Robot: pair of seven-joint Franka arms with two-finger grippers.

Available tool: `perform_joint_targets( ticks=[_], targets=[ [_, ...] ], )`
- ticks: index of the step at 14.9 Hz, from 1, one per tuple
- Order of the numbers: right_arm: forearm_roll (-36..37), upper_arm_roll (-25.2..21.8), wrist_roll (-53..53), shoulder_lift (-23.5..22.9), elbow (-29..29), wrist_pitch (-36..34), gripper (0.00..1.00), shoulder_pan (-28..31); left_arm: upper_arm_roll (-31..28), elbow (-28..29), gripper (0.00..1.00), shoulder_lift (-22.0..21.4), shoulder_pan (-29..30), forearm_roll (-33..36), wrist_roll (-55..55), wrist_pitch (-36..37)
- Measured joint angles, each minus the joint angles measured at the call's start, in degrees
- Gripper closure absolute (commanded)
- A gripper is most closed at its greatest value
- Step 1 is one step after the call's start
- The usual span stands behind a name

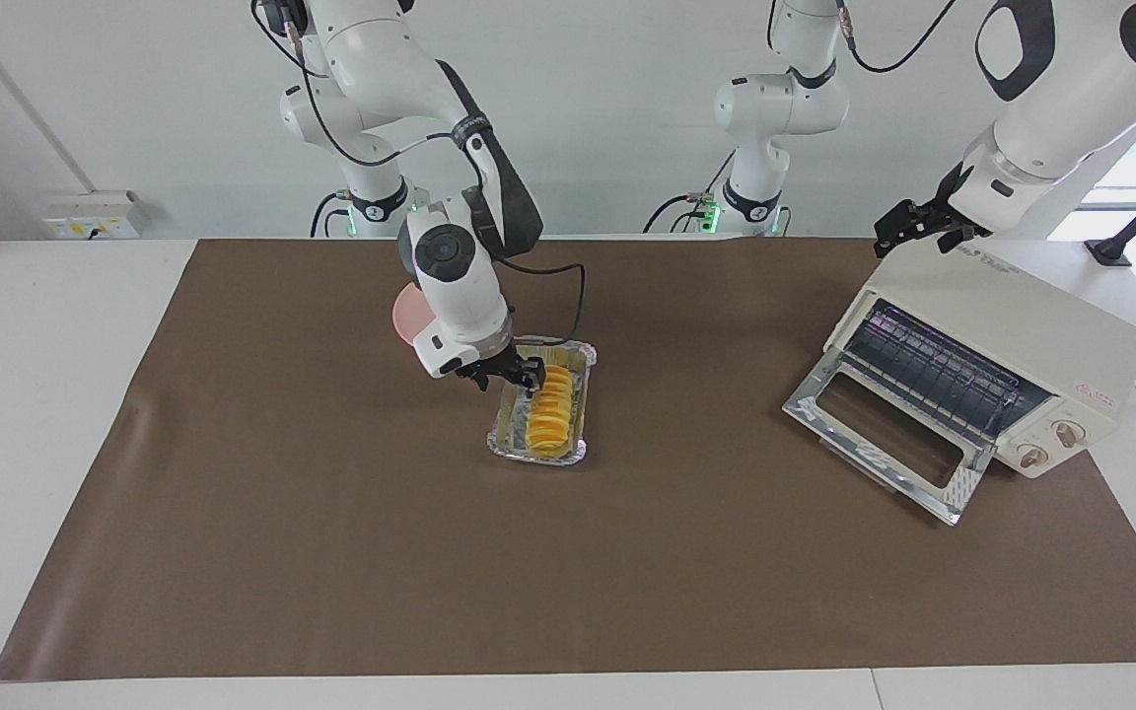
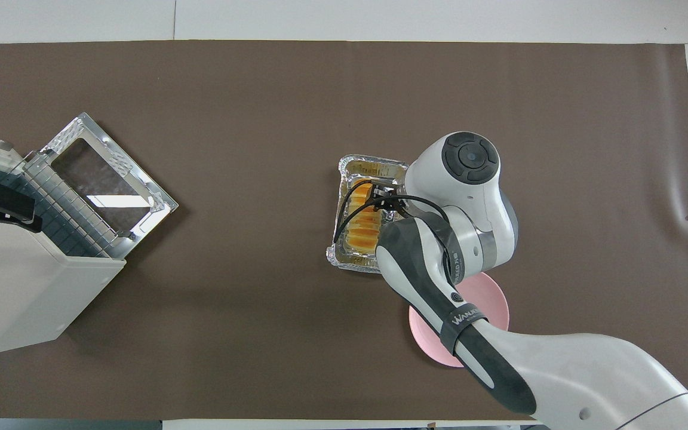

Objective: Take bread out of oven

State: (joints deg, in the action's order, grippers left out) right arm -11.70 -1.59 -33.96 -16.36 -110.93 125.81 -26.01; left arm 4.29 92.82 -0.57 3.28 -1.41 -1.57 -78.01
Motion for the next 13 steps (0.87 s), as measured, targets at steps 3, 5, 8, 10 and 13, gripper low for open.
perform_joint_targets(
  ticks=[3, 5, 8, 10, 13],
  targets=[
    [-1.5, 0.0, 0.3, 0.7, -2.0, 1.0, 0.27, 0.2, 10.2, 0.0, 0.0, 0.3, 10.2, 1.4, 0.4, -1.6],
    [-1.6, 0.1, 0.3, 0.7, -2.7, 1.5, 0.37, 0.1, 10.3, 0.0, 0.0, 0.7, 10.4, 2.0, 0.6, -2.0],
    [-1.6, 0.3, 0.3, 0.7, -3.9, 3.5, 0.93, -0.1, 5.4, -0.4, 0.0, 1.6, 5.6, 2.1, 0.8, -2.3],
    [-1.6, 0.3, 0.4, 0.7, -4.4, 3.8, 1.0, -0.1, 1.4, -0.4, 0.0, 1.7, 0.9, 2.2, 0.8, -2.3],
    [-1.6, 0.3, 1.1, 0.8, -4.4, 4.6, 1.0, -0.1, -1.6, -0.4, 0.0, 1.7, -3.6, 2.5, 0.8, -2.3]
  ],
)
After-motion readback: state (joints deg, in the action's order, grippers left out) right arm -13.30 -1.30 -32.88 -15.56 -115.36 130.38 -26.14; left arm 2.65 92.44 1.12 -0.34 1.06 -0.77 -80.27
